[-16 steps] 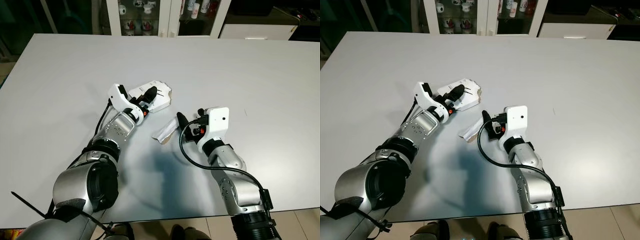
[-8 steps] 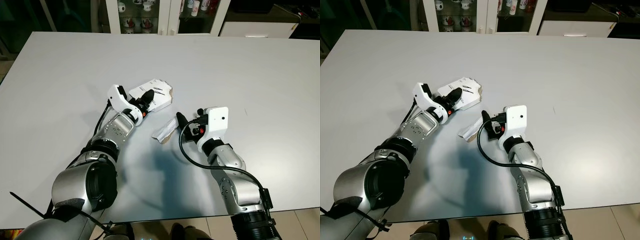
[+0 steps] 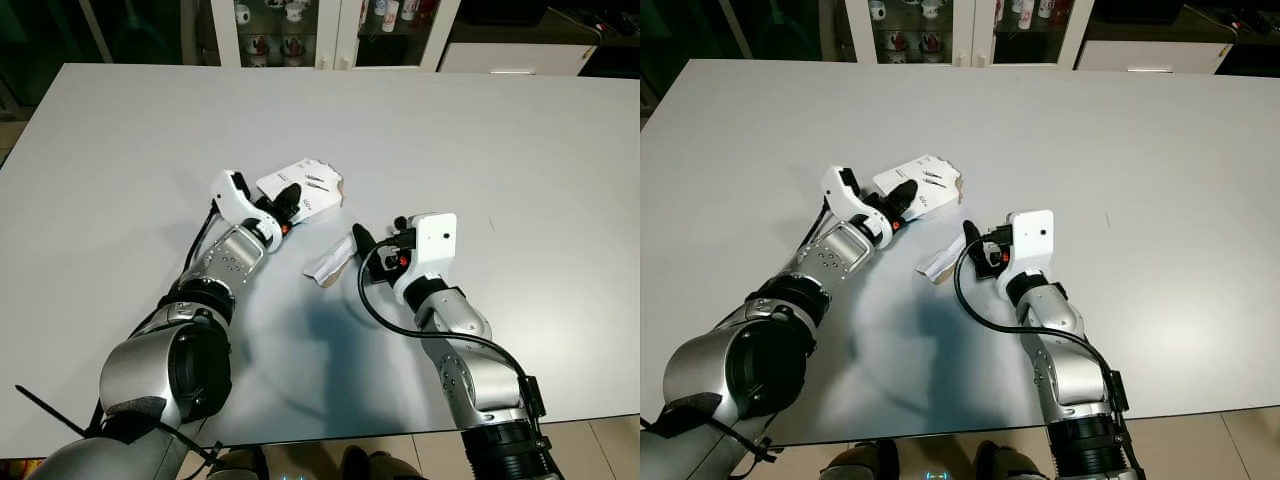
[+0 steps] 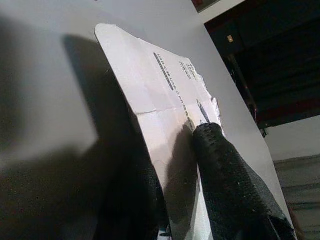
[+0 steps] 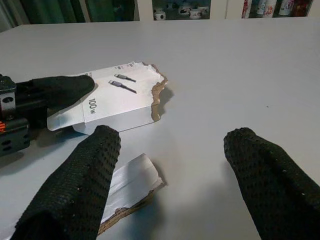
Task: Picking trash to rubbish bin
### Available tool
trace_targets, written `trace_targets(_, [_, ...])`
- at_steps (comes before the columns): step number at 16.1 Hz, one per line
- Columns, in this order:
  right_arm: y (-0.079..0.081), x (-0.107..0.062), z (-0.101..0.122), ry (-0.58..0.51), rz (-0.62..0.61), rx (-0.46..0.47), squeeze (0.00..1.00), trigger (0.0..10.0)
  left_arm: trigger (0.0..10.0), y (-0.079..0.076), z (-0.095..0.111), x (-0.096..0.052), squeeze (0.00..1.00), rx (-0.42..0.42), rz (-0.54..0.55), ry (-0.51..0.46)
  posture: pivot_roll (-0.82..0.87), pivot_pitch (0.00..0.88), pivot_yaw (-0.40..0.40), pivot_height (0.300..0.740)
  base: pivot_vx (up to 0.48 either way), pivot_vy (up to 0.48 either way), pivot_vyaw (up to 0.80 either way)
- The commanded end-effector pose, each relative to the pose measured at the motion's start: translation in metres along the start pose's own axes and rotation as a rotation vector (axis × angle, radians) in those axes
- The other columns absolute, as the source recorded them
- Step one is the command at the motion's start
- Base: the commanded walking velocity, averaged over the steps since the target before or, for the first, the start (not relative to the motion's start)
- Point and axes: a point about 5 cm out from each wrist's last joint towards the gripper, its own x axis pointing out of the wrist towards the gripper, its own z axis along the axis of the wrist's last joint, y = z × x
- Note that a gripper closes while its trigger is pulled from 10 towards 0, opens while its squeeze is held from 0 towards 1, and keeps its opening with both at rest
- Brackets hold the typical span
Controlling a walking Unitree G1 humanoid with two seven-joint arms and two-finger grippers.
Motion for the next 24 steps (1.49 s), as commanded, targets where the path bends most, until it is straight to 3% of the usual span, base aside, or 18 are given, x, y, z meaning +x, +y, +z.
trace_targets(1, [-0.002,0.001,0.000,0.007,-0.006,0.004,0.00,10.0,0.0,0.008,-0.006,-0.003,0.00,0.003,0.023,0.020,-0.15,0.166,-0.052,0.740,0.000,0.000,0.00])
trace_targets(6, [-0.004,0.003,0.001,0.005,-0.008,0.001,0.00,10.0,0.0,0.001,0.015,-0.002,0.00,0.087,-0.019,-0.062,-0.14,0.163,-0.057,0.740,0.000,0.000,0.00])
trace_targets(12, [-0.004,0.004,0.000,0.013,0.010,-0.005,0.00,10.0,0.0,-0.016,0.061,-0.006,0.00,0.169,-0.080,-0.267,-0.13,0.167,-0.079,0.740,0.000,0.000,0.00])
trace_targets(13, [-0.005,0.005,0.001,0.016,0.023,-0.018,0.00,10.0,0.9,-0.015,0.071,-0.009,0.00,0.251,-0.041,-0.308,-0.13,0.167,-0.084,0.740,0.000,0.000,0.00])
trace_targets(14, [-0.007,0.005,0.002,0.019,0.032,-0.026,0.00,10.0,10.0,-0.013,0.075,-0.011,0.00,0.303,-0.012,-0.322,-0.12,0.165,-0.091,0.740,0.000,0.000,0.00])
trace_targets(16, [-0.009,0.009,0.005,0.020,0.067,-0.051,0.00,10.0,10.0,-0.004,0.088,-0.020,0.00,0.428,0.070,-0.373,-0.12,0.167,-0.101,0.740,0.000,0.000,0.00])
trace_targets(17, [-0.007,0.011,0.008,0.017,0.096,-0.063,0.05,10.0,10.0,0.001,0.093,-0.025,0.00,0.494,0.109,-0.392,-0.11,0.168,-0.108,0.740,0.000,0.000,0.00])
trace_targets(18, [-0.005,0.013,0.010,0.015,0.120,-0.072,0.95,10.0,10.0,0.005,0.095,-0.029,0.00,0.558,0.132,-0.397,-0.11,0.172,-0.114,0.740,0.000,0.000,0.00])
trace_targets(19, [0.000,0.016,0.013,0.010,0.175,-0.091,1.00,10.0,10.0,0.012,0.097,-0.034,0.00,0.672,0.168,-0.393,-0.10,0.173,-0.123,0.740,0.000,0.000,0.00])
trace_targets(20, [0.004,0.020,0.016,0.002,0.229,-0.114,1.00,10.0,10.0,0.019,0.100,-0.043,0.00,0.869,0.201,-0.367,-0.09,0.168,-0.126,0.740,0.000,0.000,0.00])
trace_targets(21, [0.005,0.024,0.018,-0.001,0.247,-0.123,1.00,10.0,10.0,0.020,0.103,-0.047,0.00,0.992,0.211,-0.351,-0.08,0.164,-0.123,0.740,0.000,0.000,0.00])
trace_targets(24, [0.007,0.030,0.017,-0.003,0.273,-0.134,1.00,10.0,10.0,0.013,0.115,-0.052,0.00,1.120,0.211,-0.367,-0.05,0.146,-0.101,0.740,0.000,0.000,0.00])
